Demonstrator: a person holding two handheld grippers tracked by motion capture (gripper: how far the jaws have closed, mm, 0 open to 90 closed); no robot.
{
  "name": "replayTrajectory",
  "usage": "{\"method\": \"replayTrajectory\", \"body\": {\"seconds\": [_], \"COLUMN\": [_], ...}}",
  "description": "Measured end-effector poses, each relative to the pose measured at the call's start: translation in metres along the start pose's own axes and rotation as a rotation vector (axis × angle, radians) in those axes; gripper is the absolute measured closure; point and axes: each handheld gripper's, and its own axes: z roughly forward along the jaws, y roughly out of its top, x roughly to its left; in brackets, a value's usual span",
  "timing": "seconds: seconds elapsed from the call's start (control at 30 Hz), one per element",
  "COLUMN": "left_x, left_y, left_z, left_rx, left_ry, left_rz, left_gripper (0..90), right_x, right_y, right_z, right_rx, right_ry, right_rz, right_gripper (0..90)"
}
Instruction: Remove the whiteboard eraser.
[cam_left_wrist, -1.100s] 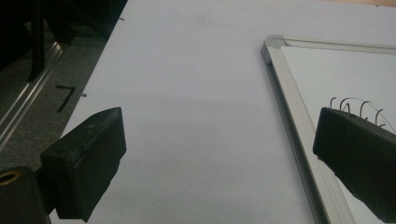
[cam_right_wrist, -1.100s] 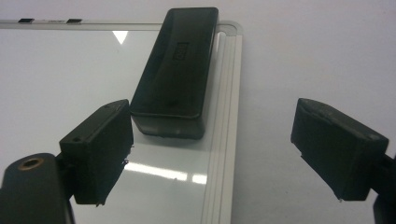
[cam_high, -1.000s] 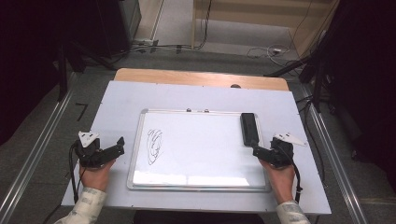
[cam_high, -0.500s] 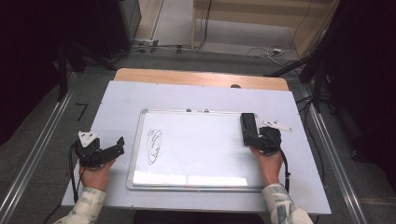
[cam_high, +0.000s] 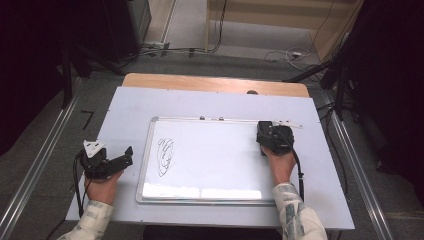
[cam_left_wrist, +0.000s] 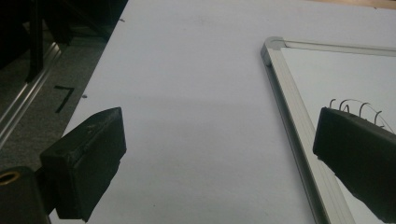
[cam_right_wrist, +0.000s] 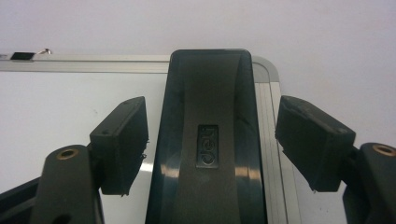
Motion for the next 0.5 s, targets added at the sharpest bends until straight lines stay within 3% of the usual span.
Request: {"method": "replayTrajectory", "body": {"seconds": [0.5], "left_x": [0.000], "left_y": [0.000], "left_z": [0.000], "left_rx": [0.000], "left_ry": [-0.002], "left_rz": [0.001], "left_gripper": [3.0], "right_x": [0.003], "right_y": [0.005], "right_z": [0.013], "right_rx": [0.037], "right_ry": [-0.009], "right_rz": [0.003], "right_gripper": [33.6]}}
